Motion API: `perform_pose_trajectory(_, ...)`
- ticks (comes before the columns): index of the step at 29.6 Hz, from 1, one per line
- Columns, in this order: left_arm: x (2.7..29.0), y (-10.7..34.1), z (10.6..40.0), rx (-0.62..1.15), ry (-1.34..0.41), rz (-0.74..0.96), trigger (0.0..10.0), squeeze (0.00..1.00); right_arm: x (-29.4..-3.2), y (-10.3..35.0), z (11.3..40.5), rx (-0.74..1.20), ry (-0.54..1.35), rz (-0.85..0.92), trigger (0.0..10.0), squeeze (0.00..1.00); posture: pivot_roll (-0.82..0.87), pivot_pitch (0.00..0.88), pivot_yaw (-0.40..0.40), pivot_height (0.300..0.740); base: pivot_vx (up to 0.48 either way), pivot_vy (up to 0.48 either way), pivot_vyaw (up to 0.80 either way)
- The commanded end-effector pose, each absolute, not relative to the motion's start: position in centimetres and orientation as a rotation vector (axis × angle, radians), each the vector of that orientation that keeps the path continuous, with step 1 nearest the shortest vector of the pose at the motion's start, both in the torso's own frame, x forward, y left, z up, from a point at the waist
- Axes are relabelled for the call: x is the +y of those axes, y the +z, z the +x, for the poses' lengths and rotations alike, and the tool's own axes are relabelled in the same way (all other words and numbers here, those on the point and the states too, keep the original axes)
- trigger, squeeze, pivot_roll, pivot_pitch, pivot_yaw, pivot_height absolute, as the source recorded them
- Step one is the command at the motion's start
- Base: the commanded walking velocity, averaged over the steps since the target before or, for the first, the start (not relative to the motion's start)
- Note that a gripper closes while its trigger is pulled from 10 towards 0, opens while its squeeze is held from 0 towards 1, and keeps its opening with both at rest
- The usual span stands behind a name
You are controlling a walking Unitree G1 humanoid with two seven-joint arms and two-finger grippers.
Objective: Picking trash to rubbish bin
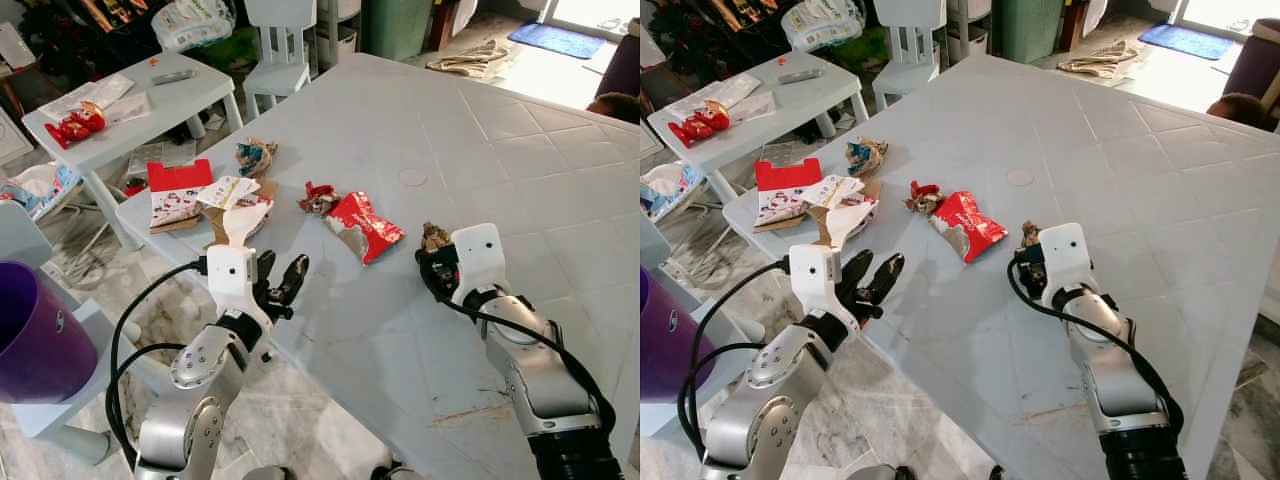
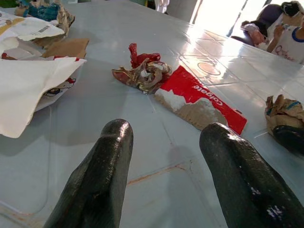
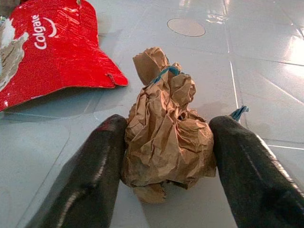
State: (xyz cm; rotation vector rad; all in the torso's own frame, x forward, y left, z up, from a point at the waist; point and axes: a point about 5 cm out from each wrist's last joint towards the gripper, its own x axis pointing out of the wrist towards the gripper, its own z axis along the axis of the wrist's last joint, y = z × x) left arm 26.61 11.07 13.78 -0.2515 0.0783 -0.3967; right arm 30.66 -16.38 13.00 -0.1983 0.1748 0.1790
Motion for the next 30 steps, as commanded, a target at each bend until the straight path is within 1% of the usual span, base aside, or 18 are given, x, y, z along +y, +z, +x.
perform_pose_trajectory(1, 11.0, 13.7, 26.7, 0.087, -0.406, -0.248, 10.0, 0.00, -16.3, 12.5, 30.5, 0.188, 0.186, -0.197, 0.0, 0.00, 0.05, 0.123, 0.026, 0.740, 0.000, 0.000, 0.00)
perform_pose_trajectory(8, 11.4, 13.3, 27.1, 0.111, -0.408, -0.255, 10.0, 0.00, -16.3, 12.7, 30.4, 0.177, 0.189, -0.192, 0.0, 0.00, 0.05, 0.123, 0.026, 0.740, 0.000, 0.000, 0.00)
perform_pose_trajectory(13, 11.6, 13.3, 27.7, 0.105, -0.435, -0.198, 10.0, 0.00, -16.3, 13.0, 29.9, 0.169, 0.212, -0.182, 0.0, 0.00, 0.05, 0.123, 0.026, 0.740, 0.000, 0.000, 0.00)
perform_pose_trajectory(15, 12.5, 13.8, 28.4, 0.067, -0.365, -0.184, 10.0, 0.00, -16.3, 13.2, 29.3, 0.166, 0.238, -0.170, 0.0, 0.00, 0.03, 0.119, 0.021, 0.740, 0.000, 0.000, 0.00)
perform_pose_trajectory(20, 14.1, 14.4, 29.4, 0.020, -0.269, -0.168, 10.0, 0.00, -16.2, 13.7, 28.2, 0.148, 0.288, -0.138, 0.0, 0.00, 0.02, 0.116, 0.020, 0.740, 0.000, 0.000, 0.00)
perform_pose_trajectory(26, 14.8, 14.5, 30.3, 0.011, -0.244, -0.144, 10.0, 0.00, -16.1, 14.1, 27.0, 0.135, 0.326, -0.109, 0.0, 0.00, 0.01, 0.114, 0.017, 0.740, 0.000, 0.000, 0.00)
perform_pose_trajectory(30, 15.1, 13.9, 30.5, 0.026, -0.209, -0.128, 10.0, 0.00, -15.2, 15.1, 26.5, 0.102, 0.403, -0.052, 0.0, 0.00, 0.01, 0.113, 0.019, 0.740, 0.000, 0.000, 0.00)
